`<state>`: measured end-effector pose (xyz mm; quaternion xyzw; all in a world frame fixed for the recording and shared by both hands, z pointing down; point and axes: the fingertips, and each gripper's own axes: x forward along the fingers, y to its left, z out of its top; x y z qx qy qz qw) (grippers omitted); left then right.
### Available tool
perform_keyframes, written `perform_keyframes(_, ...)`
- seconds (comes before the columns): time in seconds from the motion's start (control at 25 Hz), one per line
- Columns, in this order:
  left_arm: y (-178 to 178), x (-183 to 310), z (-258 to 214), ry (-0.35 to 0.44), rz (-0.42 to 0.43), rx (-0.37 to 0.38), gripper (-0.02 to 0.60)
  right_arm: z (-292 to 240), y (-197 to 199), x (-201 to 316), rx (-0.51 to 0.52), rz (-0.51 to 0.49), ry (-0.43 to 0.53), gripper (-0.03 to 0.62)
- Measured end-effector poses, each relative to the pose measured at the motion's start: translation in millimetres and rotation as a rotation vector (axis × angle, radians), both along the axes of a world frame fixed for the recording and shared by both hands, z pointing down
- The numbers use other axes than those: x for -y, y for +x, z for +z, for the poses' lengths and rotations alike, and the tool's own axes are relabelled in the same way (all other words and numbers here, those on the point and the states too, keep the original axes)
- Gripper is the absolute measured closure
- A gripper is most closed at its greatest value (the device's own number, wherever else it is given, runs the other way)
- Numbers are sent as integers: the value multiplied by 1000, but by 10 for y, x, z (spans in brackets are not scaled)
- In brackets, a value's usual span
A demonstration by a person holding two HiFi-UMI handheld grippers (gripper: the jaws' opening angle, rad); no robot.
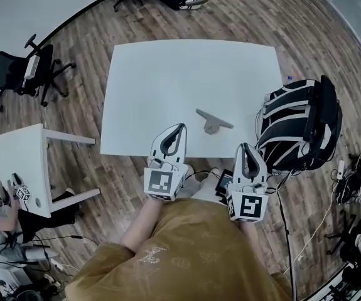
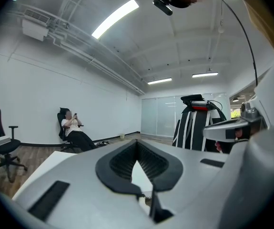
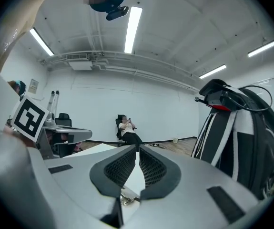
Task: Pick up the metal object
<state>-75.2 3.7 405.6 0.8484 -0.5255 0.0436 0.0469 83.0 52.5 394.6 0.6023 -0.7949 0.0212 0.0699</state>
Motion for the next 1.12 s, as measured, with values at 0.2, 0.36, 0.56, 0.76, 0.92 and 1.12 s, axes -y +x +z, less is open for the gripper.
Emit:
perform_keyframes(0.2,-24,107,-20,7,-16,-2,575,-6,-25,147,0,-22,2,585)
perform_keyframes(0.36,-32,228,-44,5,-35,0,575,-7,-47,287,3,-56,0,583)
perform_keyframes(0.56,16,390,-140,17,-52,8,575,-41,-1,493,13,-84,-5,583)
perform_keyframes(0.76,88,465,-100,10,-61,22,576,10,12,596,16,-126,-18,582)
perform_keyframes(0.92,72,551,-133,11,-75,21,575,14,-71,695,2,-164,-25,576)
perform_keyframes(1.12,88,647,-122,12,-46,28,576,25,-90,737,-37,-159,-29,574)
